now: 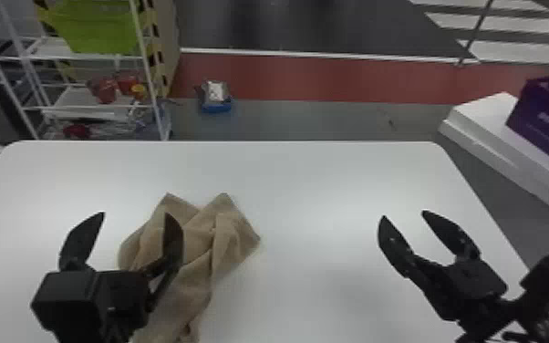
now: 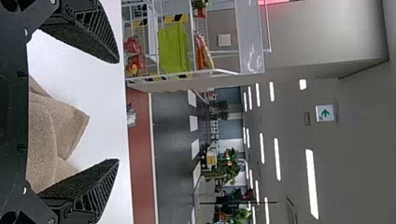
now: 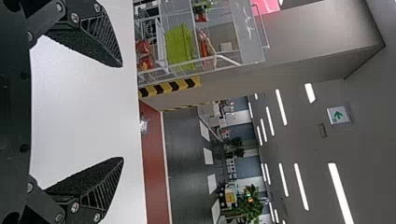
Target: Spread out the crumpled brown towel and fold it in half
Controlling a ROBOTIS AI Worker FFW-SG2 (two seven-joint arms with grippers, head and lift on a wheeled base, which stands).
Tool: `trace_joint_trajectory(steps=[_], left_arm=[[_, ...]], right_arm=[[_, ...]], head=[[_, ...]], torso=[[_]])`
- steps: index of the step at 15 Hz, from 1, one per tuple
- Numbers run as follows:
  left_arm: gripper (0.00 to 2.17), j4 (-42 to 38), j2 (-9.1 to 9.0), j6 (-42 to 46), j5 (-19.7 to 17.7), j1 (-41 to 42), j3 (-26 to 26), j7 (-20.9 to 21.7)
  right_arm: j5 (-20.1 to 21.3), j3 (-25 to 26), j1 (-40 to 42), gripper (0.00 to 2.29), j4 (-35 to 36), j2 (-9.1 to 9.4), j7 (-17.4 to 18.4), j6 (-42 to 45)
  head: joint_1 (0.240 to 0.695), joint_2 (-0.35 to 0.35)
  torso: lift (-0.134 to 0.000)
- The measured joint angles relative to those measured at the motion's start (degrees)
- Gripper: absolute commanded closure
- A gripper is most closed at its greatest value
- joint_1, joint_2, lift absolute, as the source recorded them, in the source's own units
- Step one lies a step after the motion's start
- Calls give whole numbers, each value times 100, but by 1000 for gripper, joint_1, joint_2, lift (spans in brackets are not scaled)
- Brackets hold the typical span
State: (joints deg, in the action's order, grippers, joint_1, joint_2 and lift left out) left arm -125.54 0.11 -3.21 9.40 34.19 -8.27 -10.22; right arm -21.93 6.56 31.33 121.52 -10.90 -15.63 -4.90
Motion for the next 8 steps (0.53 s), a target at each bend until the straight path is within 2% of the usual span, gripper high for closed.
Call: trace_joint_trajectory(steps=[8], left_arm=[[134,-6,0,111,2,32,69,21]], right_arm=[[22,13,-14,184,3,0,-9,1]], head=[[695,-50]], torso=[[-123]])
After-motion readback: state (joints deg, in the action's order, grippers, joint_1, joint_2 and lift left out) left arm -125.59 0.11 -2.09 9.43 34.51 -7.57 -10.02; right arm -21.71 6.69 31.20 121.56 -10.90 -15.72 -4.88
